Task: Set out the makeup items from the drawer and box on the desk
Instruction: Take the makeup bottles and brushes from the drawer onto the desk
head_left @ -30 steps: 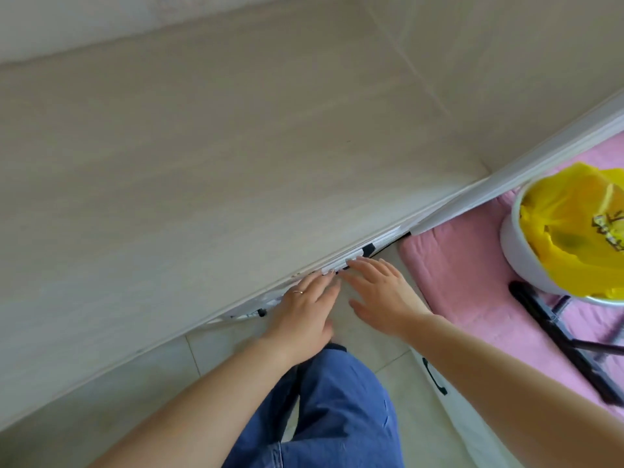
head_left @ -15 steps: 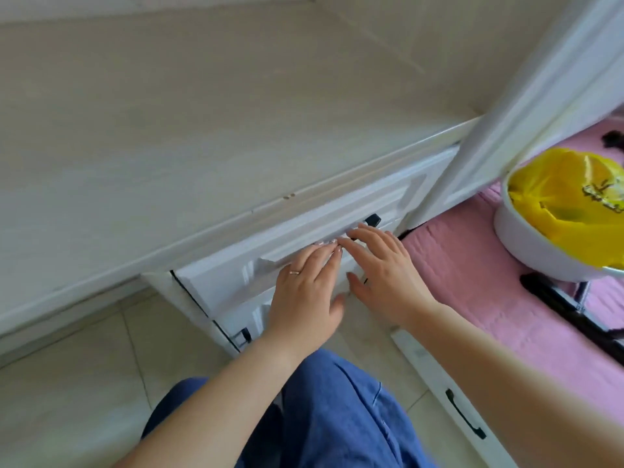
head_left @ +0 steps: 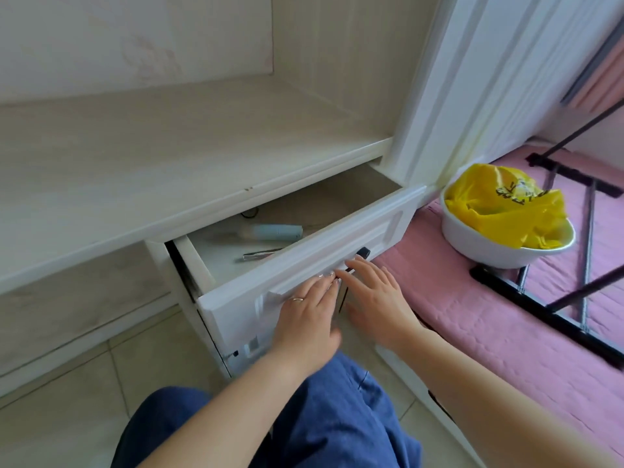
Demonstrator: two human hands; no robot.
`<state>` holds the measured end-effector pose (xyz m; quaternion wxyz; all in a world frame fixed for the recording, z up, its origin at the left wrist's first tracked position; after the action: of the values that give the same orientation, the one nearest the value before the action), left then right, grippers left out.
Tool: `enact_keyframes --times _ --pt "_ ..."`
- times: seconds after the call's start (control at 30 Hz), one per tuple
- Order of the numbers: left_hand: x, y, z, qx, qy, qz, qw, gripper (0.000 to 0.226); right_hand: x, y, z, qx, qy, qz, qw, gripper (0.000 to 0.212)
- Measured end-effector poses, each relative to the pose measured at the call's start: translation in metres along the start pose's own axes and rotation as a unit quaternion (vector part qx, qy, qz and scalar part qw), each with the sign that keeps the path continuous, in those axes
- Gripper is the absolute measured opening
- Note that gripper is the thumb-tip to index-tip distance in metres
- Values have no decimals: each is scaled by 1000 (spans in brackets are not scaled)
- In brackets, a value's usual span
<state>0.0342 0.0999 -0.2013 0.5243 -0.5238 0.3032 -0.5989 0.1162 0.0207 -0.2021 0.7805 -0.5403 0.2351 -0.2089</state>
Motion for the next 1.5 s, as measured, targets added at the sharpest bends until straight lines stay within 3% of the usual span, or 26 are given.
enact_keyframes --times 0.47,0.63,0.73,0.83,0.93,1.07,1.3,1.5 --pt "61 4 -41 -27 67 53 996 79 17 -27 -69 17 -13 10 1000 53" --pt "75 -65 -35 89 116 -43 988 52 6 -90 -44 179 -69 97 977 40" --pt "58 -107 -25 149 106 -12 983 50 -7 -104 -18 147 -107 72 981 56" --pt "25 -113 -13 32 -22 19 999 67 -9 -89 3 28 -100 26 994 70" --pt "-3 -96 -18 -100 -163 -54 980 67 -4 -78 7 -7 -84 23 996 70" --pt "-9 -90 -25 -110 -172 -119 972 33 -2 -82 4 42 -95 39 994 57" --pt "2 -83 -35 -148 -181 -189 954 36 10 -85 -22 65 -85 68 992 51" --pt "18 -78 -41 -171 -160 -174 957 35 11 -95 -51 91 -88 70 989 50"
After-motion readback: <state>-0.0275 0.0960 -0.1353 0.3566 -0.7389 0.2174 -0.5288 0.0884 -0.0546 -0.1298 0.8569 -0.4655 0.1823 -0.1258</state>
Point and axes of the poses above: each hand's wrist, its own z-axis towards the middle knuckle, its own y-axis out of the palm, x = y × z, the point moved 7 cm from there along z, towards the middle knuckle, and after that the axes turned 7 degrees about x, right-handed, at the moved point
